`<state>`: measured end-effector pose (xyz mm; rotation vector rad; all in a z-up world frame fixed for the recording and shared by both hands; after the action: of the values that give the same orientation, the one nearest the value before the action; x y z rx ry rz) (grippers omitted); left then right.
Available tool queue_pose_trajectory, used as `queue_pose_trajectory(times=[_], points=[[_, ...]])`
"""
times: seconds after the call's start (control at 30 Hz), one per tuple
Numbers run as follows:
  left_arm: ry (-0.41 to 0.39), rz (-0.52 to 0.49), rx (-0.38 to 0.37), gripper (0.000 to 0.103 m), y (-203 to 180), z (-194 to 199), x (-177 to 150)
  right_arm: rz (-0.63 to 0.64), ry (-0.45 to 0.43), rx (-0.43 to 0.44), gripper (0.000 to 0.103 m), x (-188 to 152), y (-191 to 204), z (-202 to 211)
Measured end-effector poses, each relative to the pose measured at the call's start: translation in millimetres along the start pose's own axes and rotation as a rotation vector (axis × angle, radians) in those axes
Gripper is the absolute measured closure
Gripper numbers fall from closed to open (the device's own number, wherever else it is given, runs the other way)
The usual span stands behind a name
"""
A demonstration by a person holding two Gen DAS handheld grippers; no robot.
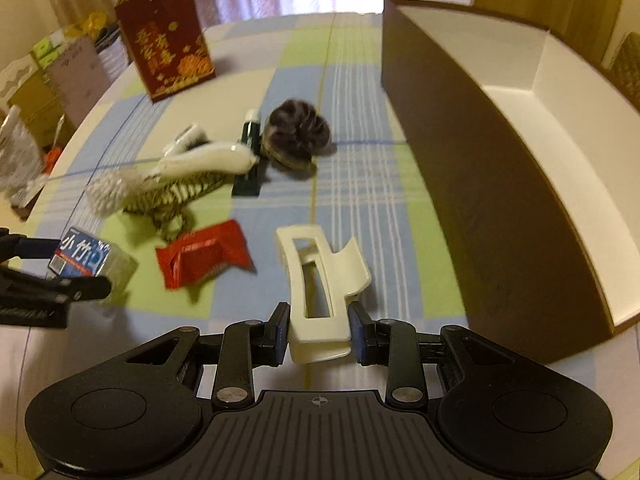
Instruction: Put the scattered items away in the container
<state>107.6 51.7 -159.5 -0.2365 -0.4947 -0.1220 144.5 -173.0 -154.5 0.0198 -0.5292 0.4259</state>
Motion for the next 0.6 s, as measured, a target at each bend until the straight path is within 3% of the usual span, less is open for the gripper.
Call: queue_pose_trajectory(times=[0.03, 0.07, 0.1, 0.23, 0.4, 0.53, 0.57, 0.6], points=[[0.014, -0.015, -0.017, 0.020, -1.2, 3.6, -6.5, 0.005, 0.009, 0.011, 0.048, -2.6, -0.1, 0.4], [0.028, -0.030, -0.033, 0.020, -2.5, 7.6, -13.1, 0.002, 0.002, 0.012, 0.020, -4.9, -0.7, 2.6], [0.039, -0.040, -0.041, 0.019, -3.3, 11.3, -18.7, 0.000, -0.010, 0.020, 0.014, -6.9, -0.8, 5.4], [0.048, -0.039, -0.037, 0.019, -4.0, 19.8, -30.7, 0.007, -0.008, 0.021, 0.014, -9.6, 1.5, 4.3], [0.014, -0.028, -0.022, 0.016, -6.5, 17.0, -22.3, 0.042, -0.048, -0.027, 0.015, -3.9, 4.5, -3.3], [0.029, -0.024, 0.008, 0.020, -6.0, 7.2, -19.2, 0.067, -0.074, -0.042, 0.015, 1.8, 10.3, -9.8], [0.029, -0.025, 0.013, 0.019, -5.9, 6.6, -20.0, 0.080, -0.078, -0.046, 0.020, 2.4, 12.9, -11.8], [0.025, -0.026, 0.016, 0.020, -6.0, 6.9, -20.6, 0.094, -0.077, -0.045, 0.038, 2.5, 16.0, -14.4]])
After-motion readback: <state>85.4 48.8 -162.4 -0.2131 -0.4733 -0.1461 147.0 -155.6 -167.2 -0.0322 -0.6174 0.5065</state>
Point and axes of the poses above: each gripper's, at about its wrist camera, not at the fingertips, and z roughly against the way its jaws point, y to its left, x to its top, the point moved 5 cm from there along -z, roughly the way its jaws point, and after that the axes turned 13 degrees about -x, right-handed, at the moved point
